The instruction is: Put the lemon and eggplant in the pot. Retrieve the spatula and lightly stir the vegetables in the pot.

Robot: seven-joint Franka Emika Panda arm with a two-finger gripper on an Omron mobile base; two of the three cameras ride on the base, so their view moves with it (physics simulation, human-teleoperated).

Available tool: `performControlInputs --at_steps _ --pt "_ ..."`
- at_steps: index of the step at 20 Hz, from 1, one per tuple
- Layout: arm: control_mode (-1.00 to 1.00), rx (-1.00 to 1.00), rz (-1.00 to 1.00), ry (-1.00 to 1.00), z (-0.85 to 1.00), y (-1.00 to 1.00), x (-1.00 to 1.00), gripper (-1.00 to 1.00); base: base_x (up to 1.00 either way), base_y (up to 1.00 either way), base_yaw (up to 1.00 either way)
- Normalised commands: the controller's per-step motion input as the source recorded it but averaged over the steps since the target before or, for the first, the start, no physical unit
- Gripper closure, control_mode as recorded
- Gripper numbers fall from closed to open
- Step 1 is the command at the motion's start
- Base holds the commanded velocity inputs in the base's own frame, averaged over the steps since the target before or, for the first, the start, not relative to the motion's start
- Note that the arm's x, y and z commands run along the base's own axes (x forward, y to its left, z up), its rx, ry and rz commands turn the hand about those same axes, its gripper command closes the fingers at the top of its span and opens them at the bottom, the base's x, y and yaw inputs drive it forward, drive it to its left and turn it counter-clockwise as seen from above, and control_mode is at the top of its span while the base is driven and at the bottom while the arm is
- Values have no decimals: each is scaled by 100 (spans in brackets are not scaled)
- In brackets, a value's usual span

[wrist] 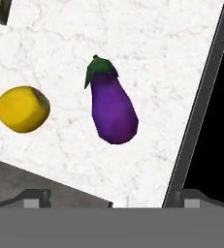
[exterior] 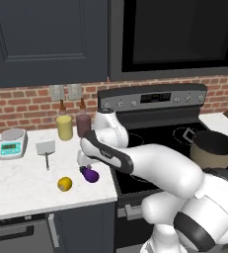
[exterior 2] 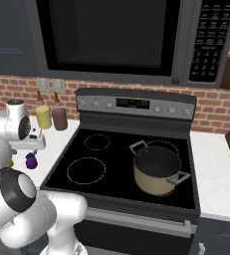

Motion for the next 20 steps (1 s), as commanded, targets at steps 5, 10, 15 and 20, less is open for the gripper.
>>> performControlInputs --at_steps 5,10,15,20 --pt "-100 -1 0 0 -55 19 0 -100 0 0 0" --pt "-100 -7 0 -3 -48 11 0 -100 0 0 0" --pt "-100 -7 0 -5 -32 9 4 -100 0 0 0" --pt "-100 -4 0 -4 -8 1 16 -100 0 0 0"
